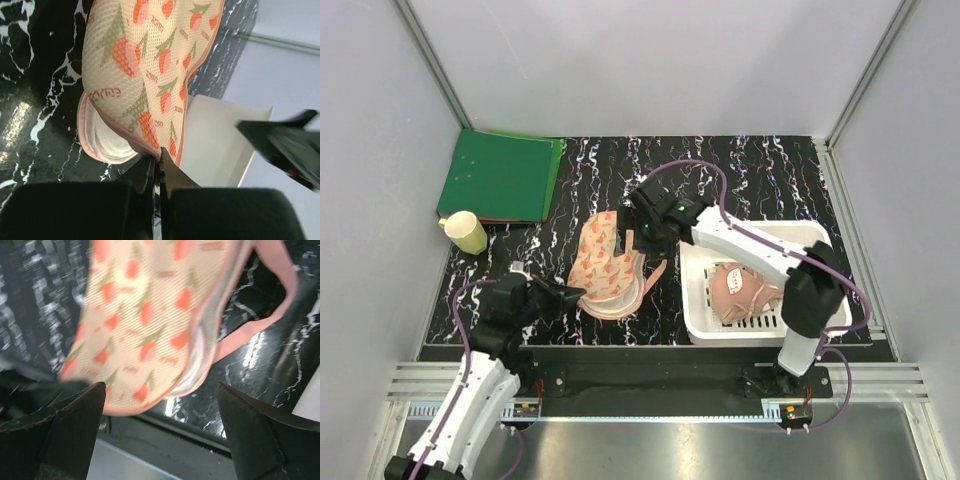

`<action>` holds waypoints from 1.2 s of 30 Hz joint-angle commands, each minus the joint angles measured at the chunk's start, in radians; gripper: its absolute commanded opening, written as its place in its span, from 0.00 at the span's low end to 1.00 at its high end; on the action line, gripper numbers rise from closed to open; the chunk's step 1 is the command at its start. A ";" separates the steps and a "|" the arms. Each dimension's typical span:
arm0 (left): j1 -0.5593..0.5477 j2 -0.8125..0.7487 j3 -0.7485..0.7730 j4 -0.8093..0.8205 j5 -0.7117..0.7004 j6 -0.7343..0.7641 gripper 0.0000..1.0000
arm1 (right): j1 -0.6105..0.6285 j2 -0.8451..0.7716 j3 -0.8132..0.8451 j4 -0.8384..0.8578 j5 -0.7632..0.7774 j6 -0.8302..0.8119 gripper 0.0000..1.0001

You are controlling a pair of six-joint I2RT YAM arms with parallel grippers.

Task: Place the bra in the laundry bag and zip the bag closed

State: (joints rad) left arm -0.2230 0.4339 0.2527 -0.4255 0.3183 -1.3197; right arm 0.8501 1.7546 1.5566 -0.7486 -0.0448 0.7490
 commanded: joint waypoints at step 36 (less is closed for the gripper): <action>0.004 -0.090 0.054 -0.032 -0.033 -0.228 0.00 | 0.135 -0.125 -0.165 0.188 -0.021 -0.203 0.86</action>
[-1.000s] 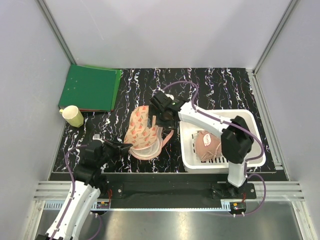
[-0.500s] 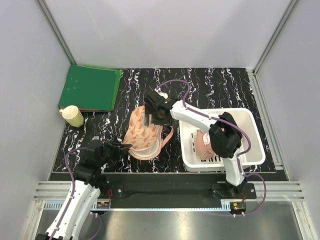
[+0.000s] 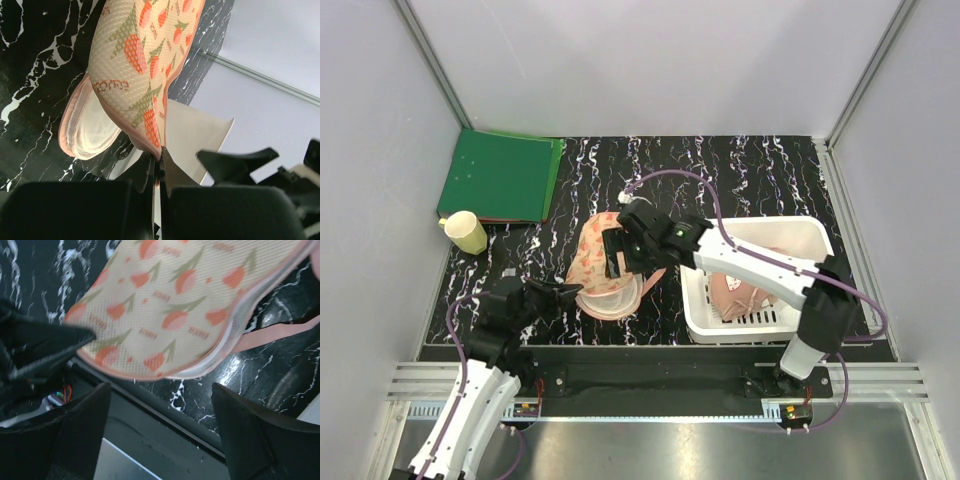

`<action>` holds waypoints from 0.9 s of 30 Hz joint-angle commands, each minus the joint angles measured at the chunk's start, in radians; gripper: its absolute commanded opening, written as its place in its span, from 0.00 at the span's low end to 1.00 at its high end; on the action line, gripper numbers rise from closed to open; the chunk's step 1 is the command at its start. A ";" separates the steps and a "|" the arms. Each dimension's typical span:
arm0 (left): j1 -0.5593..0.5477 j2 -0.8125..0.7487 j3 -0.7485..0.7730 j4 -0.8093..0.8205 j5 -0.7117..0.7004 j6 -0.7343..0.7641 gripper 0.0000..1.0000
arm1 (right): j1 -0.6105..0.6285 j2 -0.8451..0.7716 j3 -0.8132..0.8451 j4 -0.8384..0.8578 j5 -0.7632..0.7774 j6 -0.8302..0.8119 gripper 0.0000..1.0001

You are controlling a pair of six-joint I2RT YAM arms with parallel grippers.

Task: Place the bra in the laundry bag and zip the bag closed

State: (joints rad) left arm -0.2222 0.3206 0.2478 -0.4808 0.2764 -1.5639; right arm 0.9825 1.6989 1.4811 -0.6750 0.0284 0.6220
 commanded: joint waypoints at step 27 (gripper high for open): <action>-0.452 0.849 0.761 -0.269 -0.428 0.829 0.60 | 0.001 -0.485 -0.099 -0.165 0.148 -0.033 0.86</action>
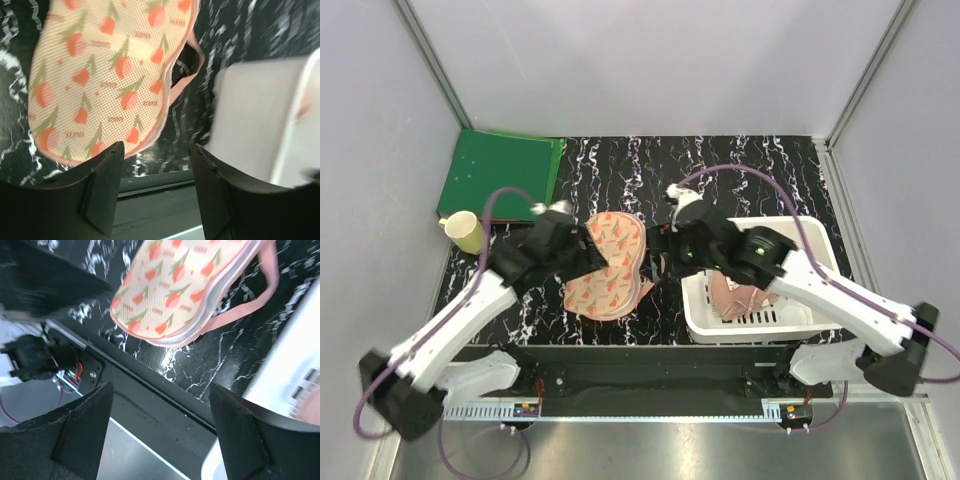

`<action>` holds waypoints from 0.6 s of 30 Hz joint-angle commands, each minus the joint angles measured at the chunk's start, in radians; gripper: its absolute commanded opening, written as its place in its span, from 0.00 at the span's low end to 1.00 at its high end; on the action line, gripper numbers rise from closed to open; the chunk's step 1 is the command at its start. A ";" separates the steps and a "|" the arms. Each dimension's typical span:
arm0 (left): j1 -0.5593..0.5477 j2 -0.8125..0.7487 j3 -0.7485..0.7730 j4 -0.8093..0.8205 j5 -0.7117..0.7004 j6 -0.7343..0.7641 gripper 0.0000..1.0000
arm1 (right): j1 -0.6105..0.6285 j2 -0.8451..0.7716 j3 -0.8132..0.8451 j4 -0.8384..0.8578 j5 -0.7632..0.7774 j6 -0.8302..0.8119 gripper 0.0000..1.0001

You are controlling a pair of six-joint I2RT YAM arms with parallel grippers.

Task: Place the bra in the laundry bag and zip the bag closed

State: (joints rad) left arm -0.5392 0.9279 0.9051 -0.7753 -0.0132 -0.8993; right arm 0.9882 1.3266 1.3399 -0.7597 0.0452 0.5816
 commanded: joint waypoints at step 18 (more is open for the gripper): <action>-0.231 0.882 0.439 0.031 -0.234 0.224 0.49 | -0.017 -0.477 -0.117 -0.217 0.285 0.152 0.88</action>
State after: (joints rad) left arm -0.7635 1.7710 1.2812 -0.7547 -0.1902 -0.7067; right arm 0.9749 0.8841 1.2236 -0.9596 0.2581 0.7010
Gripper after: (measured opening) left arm 0.494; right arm 0.874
